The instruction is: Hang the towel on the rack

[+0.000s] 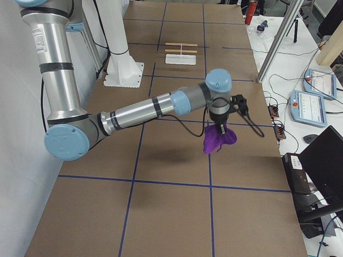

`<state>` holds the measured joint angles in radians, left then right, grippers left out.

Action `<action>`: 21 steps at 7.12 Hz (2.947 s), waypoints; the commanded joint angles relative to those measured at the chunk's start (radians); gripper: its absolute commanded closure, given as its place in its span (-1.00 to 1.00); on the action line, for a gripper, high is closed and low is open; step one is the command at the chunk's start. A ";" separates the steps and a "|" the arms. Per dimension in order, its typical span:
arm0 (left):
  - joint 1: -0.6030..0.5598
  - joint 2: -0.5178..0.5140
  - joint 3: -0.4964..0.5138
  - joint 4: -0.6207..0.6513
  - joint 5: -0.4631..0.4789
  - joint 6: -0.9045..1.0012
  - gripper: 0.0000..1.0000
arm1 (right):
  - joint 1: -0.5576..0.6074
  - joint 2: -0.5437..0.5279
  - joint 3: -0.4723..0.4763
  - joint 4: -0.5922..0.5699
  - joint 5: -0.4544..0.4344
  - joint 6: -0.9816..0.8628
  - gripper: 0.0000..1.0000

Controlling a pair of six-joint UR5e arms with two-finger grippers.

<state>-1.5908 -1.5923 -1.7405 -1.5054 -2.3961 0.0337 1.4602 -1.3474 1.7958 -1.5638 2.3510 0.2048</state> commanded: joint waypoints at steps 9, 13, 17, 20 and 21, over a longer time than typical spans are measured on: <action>0.301 -0.173 0.022 -0.962 -0.018 -1.278 -1.00 | -0.926 0.293 0.096 0.640 -0.934 1.157 1.00; 0.495 -0.369 -0.051 -0.984 0.176 -1.849 -1.00 | -0.960 0.343 0.097 0.627 -1.068 1.141 1.00; 0.695 -0.556 -0.037 -0.856 0.328 -2.180 -1.00 | -1.015 0.341 0.097 0.627 -1.153 1.141 1.00; 0.778 -0.644 0.005 -0.800 0.354 -2.214 -0.96 | -1.017 0.340 0.099 0.628 -1.153 1.141 1.00; 0.785 -0.662 0.028 -0.799 0.351 -2.207 -0.94 | -1.017 0.340 0.100 0.628 -1.153 1.141 1.00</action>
<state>-0.8211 -2.2314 -1.7383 -2.3083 -2.0462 -2.1768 0.4436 -1.0077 1.8947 -0.9363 1.1982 1.3453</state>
